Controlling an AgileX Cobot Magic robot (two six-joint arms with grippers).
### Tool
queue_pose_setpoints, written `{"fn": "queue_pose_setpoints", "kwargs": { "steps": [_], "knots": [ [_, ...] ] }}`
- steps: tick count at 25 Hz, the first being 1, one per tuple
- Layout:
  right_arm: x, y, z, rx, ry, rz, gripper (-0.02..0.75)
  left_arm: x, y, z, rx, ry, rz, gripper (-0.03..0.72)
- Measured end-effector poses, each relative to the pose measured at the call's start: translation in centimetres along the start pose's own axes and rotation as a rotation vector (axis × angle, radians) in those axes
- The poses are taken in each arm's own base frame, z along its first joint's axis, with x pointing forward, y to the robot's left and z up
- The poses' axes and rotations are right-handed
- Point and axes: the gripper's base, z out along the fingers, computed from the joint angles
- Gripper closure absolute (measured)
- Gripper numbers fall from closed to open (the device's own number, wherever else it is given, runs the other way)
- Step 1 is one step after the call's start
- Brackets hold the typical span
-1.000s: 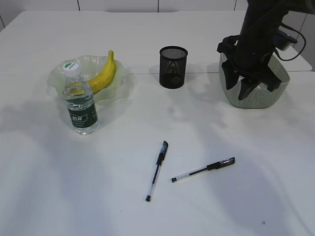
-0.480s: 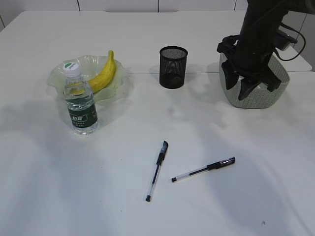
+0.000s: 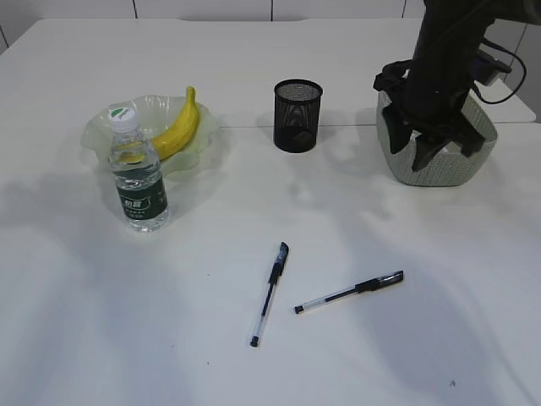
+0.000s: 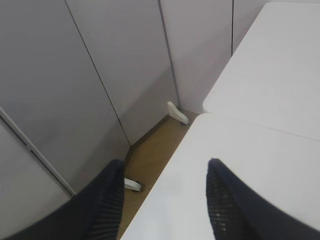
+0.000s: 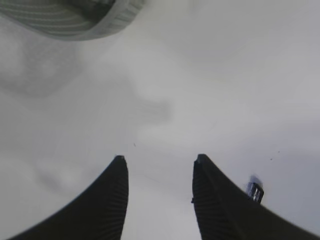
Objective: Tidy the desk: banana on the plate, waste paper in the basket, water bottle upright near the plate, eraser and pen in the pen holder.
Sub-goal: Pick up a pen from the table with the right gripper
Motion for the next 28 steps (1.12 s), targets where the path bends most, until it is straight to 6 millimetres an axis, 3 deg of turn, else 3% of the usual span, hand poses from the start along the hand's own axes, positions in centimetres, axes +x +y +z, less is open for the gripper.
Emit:
{"fn": "queue_pose_setpoints", "kwargs": {
  "steps": [28],
  "knots": [
    [-2.6,-0.6,-0.4,0.086,-0.287,-0.109,0.414,0.1,0.2,0.0,-0.025,0.008,-0.002,0.318]
  ]
}}
